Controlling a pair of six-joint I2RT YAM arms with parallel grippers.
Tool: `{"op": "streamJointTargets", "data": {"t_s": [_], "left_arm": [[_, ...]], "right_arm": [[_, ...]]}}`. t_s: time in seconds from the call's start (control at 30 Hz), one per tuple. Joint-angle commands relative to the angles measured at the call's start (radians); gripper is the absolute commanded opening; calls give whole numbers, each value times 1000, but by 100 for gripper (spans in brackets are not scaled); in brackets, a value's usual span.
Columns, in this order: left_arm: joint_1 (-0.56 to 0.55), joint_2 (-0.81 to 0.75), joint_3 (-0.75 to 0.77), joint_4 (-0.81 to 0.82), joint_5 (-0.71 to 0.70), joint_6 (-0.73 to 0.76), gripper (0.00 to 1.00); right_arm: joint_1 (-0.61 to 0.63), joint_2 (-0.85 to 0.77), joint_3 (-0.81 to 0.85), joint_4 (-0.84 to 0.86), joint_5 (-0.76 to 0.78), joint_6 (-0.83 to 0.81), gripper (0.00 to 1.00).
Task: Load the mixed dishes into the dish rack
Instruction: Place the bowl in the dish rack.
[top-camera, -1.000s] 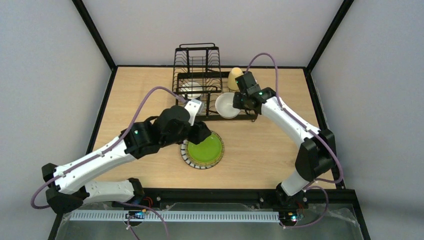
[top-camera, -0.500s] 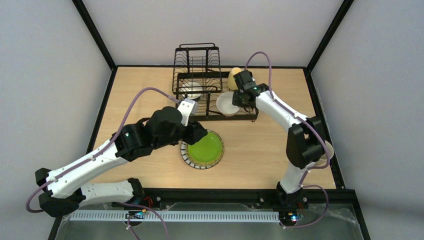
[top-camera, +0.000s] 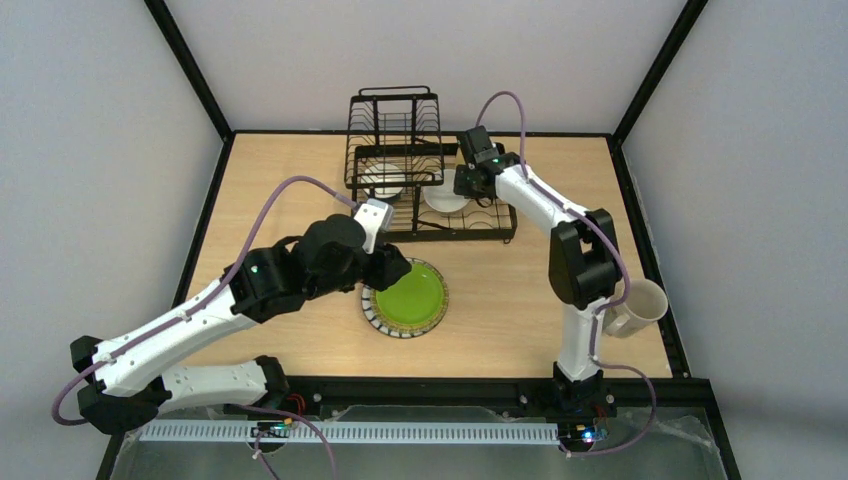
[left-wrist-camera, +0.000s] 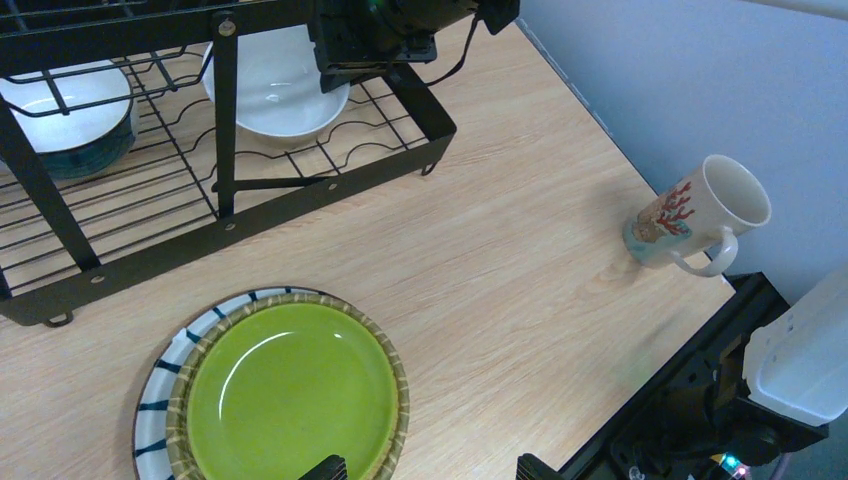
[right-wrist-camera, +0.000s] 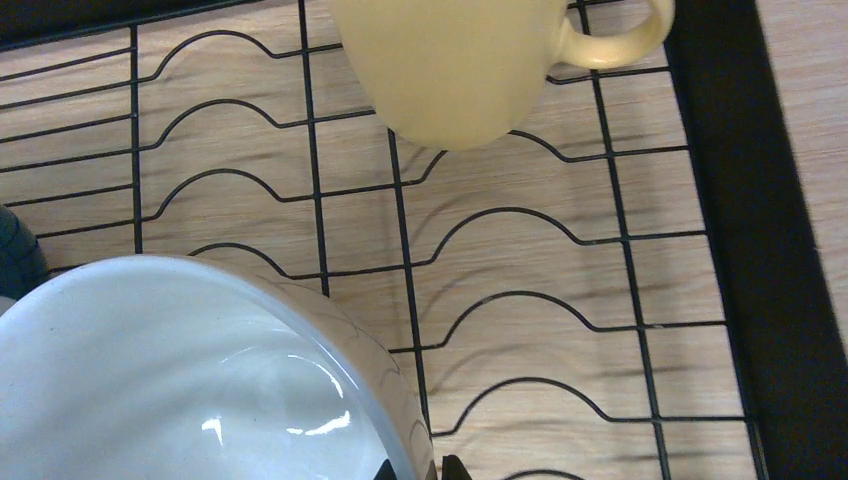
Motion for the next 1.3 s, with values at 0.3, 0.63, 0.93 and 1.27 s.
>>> {"op": "streamJointTargets", "data": {"t_s": [0.3,0.63,0.93,1.27], "left_arm": [[-8,-8,1,-18,-29,-35,98],[-7,-3,0,-7,-35,-45,98],[-7,-3,-4,-1,-39,-51,98],[-8,-2,-11,7,-40,-56,98]], "right_arm": [[-3,92,118,60,-103,-27,0],[-3,135,140,70,-151,-42,3],[-1,174,170,68,-183,-50,13],[7,181,176,74,-217,-63,42]]}}
